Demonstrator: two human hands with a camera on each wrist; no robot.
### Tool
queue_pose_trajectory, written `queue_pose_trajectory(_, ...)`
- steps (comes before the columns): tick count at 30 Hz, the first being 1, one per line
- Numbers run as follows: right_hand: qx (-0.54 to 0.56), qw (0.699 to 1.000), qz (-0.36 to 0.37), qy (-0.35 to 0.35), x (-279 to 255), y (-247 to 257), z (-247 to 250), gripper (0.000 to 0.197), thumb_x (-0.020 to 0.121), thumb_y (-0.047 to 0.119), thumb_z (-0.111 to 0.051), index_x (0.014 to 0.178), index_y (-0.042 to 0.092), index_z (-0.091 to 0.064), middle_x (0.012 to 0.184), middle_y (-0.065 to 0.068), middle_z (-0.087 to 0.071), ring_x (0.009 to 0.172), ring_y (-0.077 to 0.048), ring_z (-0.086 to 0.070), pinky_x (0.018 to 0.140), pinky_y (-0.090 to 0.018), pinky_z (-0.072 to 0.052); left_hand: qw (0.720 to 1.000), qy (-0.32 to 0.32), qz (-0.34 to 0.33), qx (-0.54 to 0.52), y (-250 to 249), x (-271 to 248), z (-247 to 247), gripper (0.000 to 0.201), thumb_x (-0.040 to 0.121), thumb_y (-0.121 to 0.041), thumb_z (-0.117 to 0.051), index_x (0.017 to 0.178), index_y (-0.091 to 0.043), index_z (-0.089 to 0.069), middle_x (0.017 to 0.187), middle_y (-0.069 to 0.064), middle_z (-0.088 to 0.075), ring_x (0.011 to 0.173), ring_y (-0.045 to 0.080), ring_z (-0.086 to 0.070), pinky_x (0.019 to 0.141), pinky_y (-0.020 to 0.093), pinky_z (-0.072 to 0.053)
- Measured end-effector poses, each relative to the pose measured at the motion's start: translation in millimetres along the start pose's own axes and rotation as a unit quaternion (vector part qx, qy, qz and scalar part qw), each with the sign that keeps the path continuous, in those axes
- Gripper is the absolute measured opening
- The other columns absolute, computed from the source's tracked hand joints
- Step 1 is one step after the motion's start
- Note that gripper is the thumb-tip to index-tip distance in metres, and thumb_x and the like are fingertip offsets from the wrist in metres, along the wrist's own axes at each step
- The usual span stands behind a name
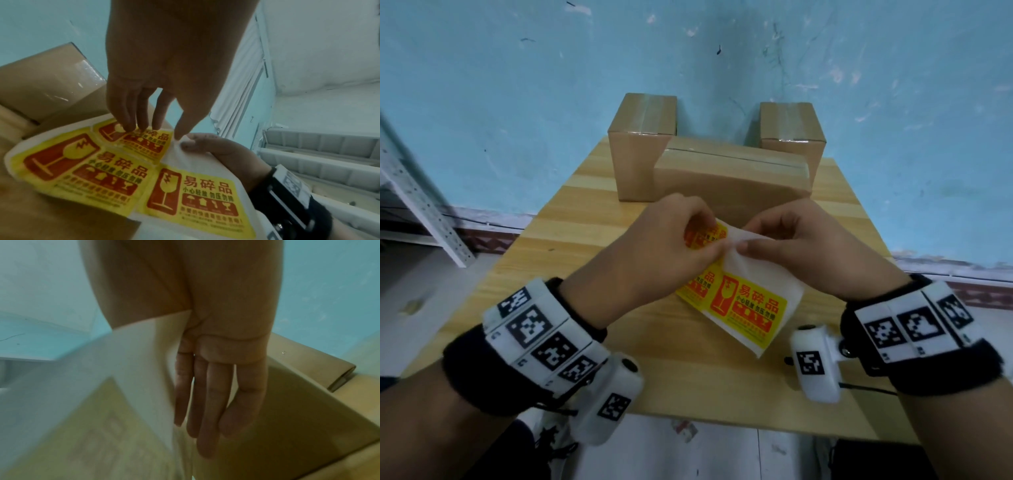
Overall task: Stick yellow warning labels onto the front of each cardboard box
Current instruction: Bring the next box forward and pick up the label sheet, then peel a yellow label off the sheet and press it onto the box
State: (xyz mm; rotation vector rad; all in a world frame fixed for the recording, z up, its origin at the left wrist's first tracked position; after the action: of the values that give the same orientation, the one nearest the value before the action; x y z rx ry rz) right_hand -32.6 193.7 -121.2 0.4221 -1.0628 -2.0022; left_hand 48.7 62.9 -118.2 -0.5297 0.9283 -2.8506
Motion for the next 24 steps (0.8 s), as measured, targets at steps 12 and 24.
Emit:
queue_pose_trajectory(12, -0.064, 0.997, 0.024, -0.039, -3, 7, 5, 0.010, 0.089, 0.023, -0.072, 0.086, 0.023, -0.081, 0.077, 0.006, -0.077, 0.072, -0.006, -0.070, 0.066, -0.032, -0.057, 0.973, 0.005, 0.095, -0.211, 11, 2, -6, 0.016, 0.089, -0.022, -0.070, 0.083, -0.009, -0.077, 0.083, 0.007, -0.076, 0.078, 0.023, -0.074, 0.076, 0.050, -0.060)
queue_pose_trajectory(24, -0.092, 0.995, -0.010, -0.029, 2, -15, 9, 0.014, 0.092, 0.021, -0.067, 0.081, 0.023, -0.076, 0.067, 0.011, -0.071, 0.060, 0.003, -0.064, 0.053, -0.012, -0.043, 0.940, 0.029, 0.173, -0.294, 31, -1, -14, 0.016, 0.090, -0.012, -0.068, 0.078, -0.004, -0.074, 0.097, 0.026, -0.072, 0.090, 0.033, -0.071, 0.091, 0.054, -0.053)
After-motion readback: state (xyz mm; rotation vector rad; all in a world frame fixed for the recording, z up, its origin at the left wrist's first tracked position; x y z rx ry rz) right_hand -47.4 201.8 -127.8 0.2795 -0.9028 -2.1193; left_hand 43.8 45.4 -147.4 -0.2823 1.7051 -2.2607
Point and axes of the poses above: each hand's wrist, its own x-axis towards the middle knuckle, its own z-axis out of the back of the hand, y = z × x, the point moved 8 cm from there along x, towards the middle knuckle
